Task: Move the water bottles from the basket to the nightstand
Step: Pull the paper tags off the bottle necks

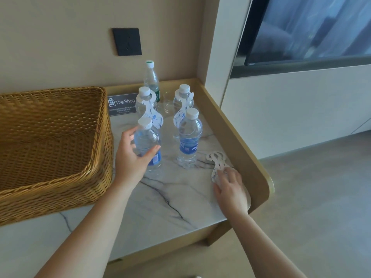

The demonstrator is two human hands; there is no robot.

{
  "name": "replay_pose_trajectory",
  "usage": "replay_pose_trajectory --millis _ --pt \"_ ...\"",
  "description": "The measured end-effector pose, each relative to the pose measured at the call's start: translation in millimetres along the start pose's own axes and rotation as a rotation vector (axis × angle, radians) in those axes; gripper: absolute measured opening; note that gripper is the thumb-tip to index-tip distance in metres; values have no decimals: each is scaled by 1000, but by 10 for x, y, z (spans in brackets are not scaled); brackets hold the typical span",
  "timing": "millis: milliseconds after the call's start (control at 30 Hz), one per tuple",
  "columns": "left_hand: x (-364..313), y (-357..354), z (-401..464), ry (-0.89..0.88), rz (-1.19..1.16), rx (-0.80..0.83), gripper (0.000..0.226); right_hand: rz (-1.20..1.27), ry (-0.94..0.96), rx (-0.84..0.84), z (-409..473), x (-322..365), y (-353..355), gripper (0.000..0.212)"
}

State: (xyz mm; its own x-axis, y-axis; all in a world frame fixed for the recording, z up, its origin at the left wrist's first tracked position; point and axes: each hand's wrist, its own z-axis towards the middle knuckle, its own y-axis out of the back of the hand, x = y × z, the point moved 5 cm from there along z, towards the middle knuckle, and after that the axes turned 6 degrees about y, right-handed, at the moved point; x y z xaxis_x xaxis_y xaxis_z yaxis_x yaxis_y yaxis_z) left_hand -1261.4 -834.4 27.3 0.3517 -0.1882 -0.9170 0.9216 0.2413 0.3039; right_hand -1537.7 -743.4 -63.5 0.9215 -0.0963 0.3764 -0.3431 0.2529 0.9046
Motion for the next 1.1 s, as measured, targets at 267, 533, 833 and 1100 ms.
replay_pose_trajectory --millis 267,533,833,1100 --pt "31 11 0 23 16 10 70 -27 -47 159 20 -77 -245 46" --pt "-27 21 -16 17 10 0 66 172 50 -42 248 247 186 44" --pt "-604 226 342 -7 58 -13 85 639 28 -211 1462 663 1001 29" --pt "-1346 -487 1233 55 132 344 65 695 -13 37 2278 730 780 26"
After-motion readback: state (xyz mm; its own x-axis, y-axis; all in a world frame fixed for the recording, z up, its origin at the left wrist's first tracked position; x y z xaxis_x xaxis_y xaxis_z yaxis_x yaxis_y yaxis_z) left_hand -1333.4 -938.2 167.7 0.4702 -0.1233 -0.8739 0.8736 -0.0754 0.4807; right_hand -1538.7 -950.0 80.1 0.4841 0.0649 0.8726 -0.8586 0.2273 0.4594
